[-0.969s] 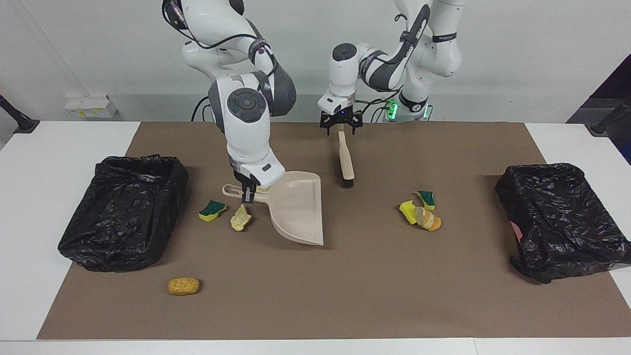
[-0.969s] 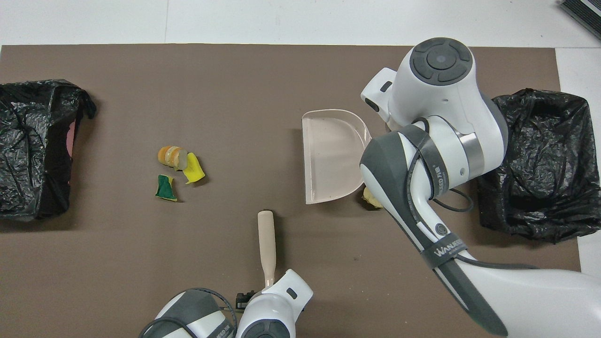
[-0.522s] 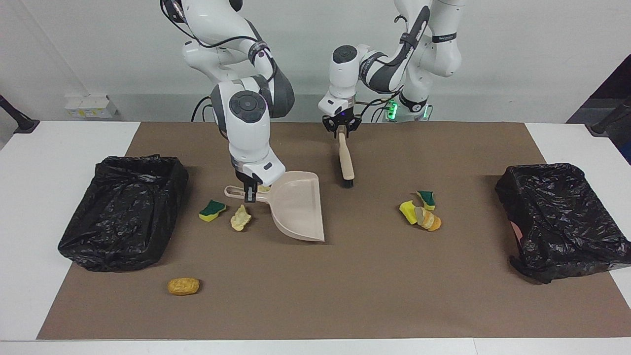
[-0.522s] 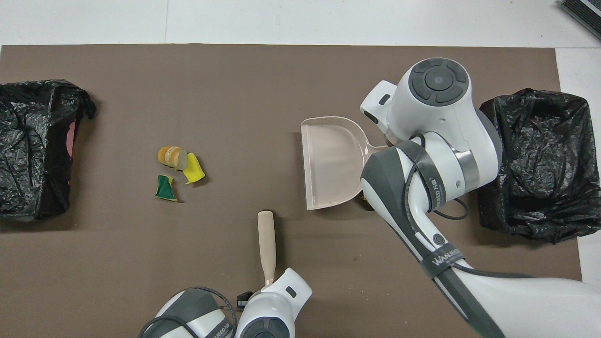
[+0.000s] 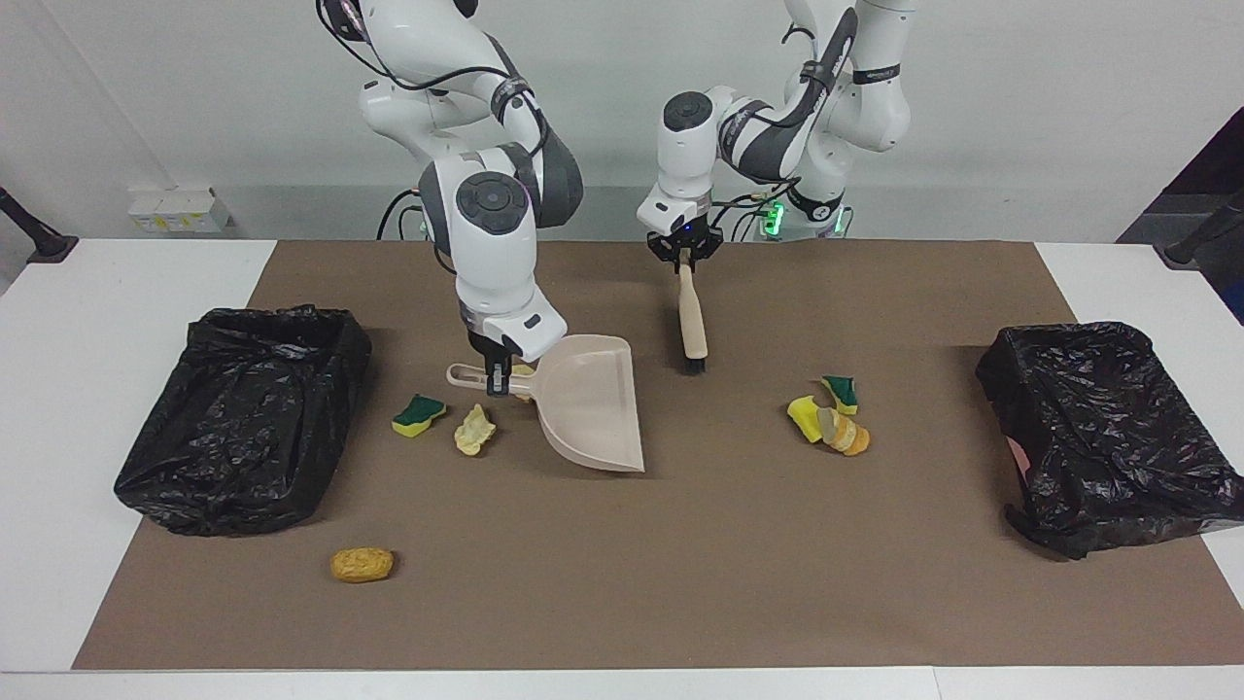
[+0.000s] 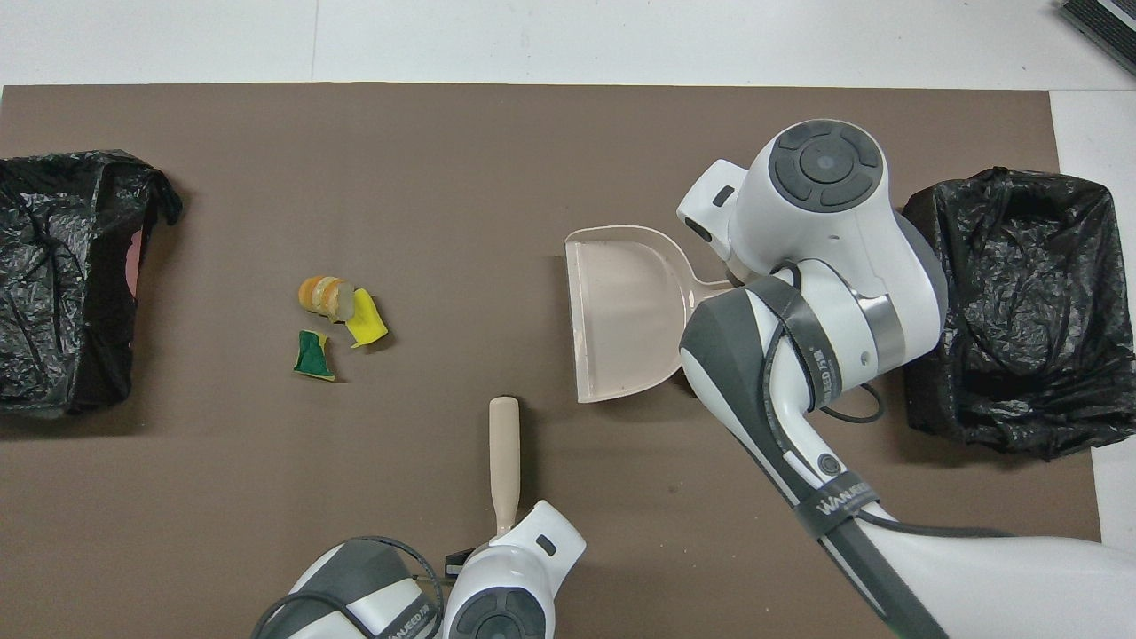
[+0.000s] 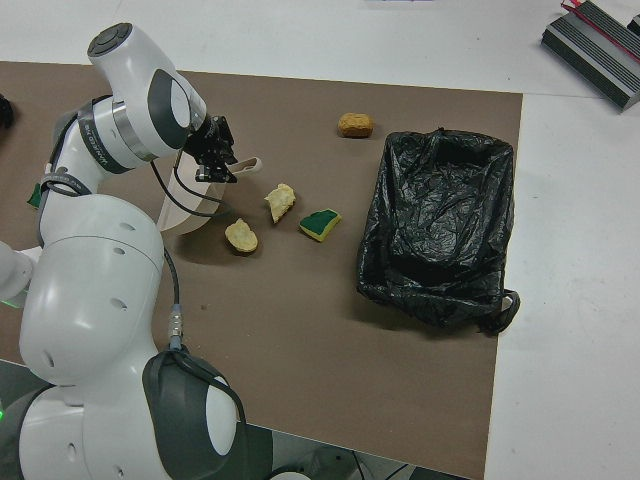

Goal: Sweep and dump trash in bin
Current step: 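Carry the dustpan with the right gripper while the left gripper grasps the brush, then move the brush with the left gripper behind the sponges and bread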

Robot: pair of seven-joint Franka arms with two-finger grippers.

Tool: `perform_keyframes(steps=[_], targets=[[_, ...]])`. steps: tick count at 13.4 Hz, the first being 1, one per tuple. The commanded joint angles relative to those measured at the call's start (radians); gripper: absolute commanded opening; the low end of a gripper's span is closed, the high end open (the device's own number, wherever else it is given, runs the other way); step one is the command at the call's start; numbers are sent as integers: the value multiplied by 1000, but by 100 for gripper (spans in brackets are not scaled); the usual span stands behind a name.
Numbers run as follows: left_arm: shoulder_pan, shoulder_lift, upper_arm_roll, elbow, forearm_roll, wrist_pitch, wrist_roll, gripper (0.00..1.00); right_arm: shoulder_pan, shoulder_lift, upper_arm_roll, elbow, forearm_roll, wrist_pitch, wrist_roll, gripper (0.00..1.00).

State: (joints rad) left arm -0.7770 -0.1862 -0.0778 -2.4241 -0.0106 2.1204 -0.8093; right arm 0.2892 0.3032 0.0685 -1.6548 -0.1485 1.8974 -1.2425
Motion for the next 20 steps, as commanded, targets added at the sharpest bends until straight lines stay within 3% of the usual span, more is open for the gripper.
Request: perform_keyframes(steps=[1, 4, 8, 10, 11, 14, 20], targets=[[152, -123, -2, 37, -6, -155, 132, 0, 54, -29, 4, -89, 7, 98, 71, 0], [362, -145, -2, 112, -2, -264, 350, 0, 96, -6, 4, -102, 17, 141, 146, 0], [678, -102, -4, 128, 17, -194, 716, 0, 134, 39, 4, -111, 27, 193, 203, 0], [787, -35, -2, 138, 17, -85, 847, 0, 136, 37, 4, -111, 24, 192, 201, 0], [821, -6, -2, 172, 18, -94, 884, 0, 136, 37, 4, -111, 24, 189, 198, 0], [815, 80, -5, 160, 21, -79, 880, 0, 137, 37, 4, -111, 21, 190, 199, 0], [665, 96, -10, 48, -26, 51, 708, 0, 139, 37, 4, -109, 20, 196, 202, 0]])
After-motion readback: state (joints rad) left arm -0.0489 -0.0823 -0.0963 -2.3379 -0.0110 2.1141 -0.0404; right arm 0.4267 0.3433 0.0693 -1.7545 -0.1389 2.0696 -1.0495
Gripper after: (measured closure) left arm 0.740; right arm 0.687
